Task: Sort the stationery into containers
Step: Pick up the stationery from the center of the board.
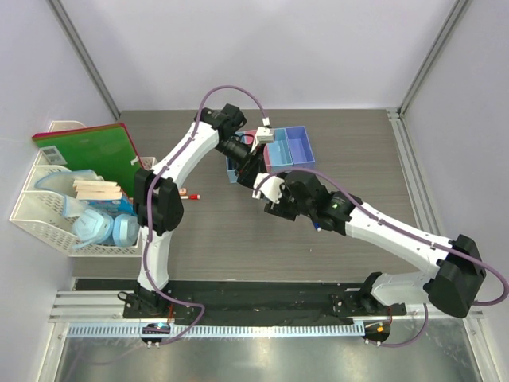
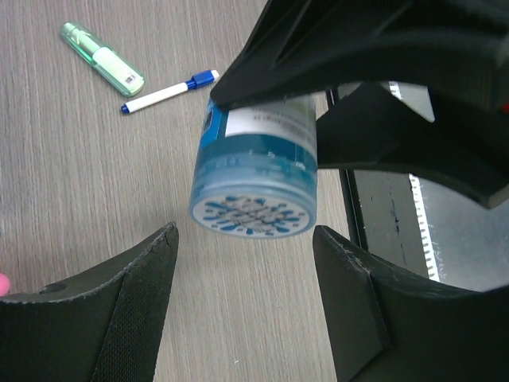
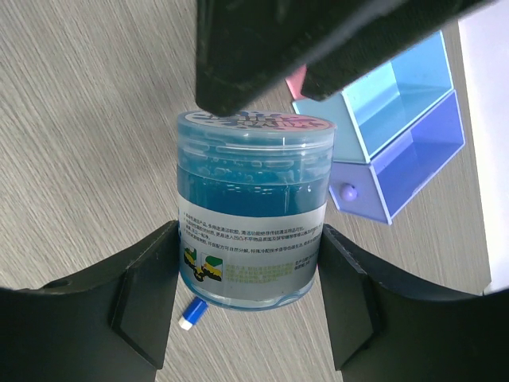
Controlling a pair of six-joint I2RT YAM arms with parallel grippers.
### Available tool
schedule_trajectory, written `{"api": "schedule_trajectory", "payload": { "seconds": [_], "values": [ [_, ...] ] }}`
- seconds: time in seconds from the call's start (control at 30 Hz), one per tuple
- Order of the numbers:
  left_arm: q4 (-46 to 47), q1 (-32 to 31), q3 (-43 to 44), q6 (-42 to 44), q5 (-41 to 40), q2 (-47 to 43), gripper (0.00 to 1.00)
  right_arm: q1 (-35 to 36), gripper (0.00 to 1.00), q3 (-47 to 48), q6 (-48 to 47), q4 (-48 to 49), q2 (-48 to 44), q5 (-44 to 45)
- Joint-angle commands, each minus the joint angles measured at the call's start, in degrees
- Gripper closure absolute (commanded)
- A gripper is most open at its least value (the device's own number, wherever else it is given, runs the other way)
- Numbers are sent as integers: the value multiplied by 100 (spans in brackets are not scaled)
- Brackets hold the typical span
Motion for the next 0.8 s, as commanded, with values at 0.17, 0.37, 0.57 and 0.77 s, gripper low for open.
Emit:
{"api": "schedule_trajectory", "payload": {
  "seconds": [0.17,0.37,0.57,0.77],
  "values": [
    [-1887,-22,-134,82,99,-389,30,112,99,470,-127,719,146,320],
    [-1887,-57,-407,153,63,-512,31,121,99,505,-180,824,199,417],
    [-1887,-84,-469,179,90,-539,32,156,99,593,-180,921,261,426],
    [-1887,-101,-390,127,116,-530,32,244,99,716,-171,982,392,461]
  ]
}}
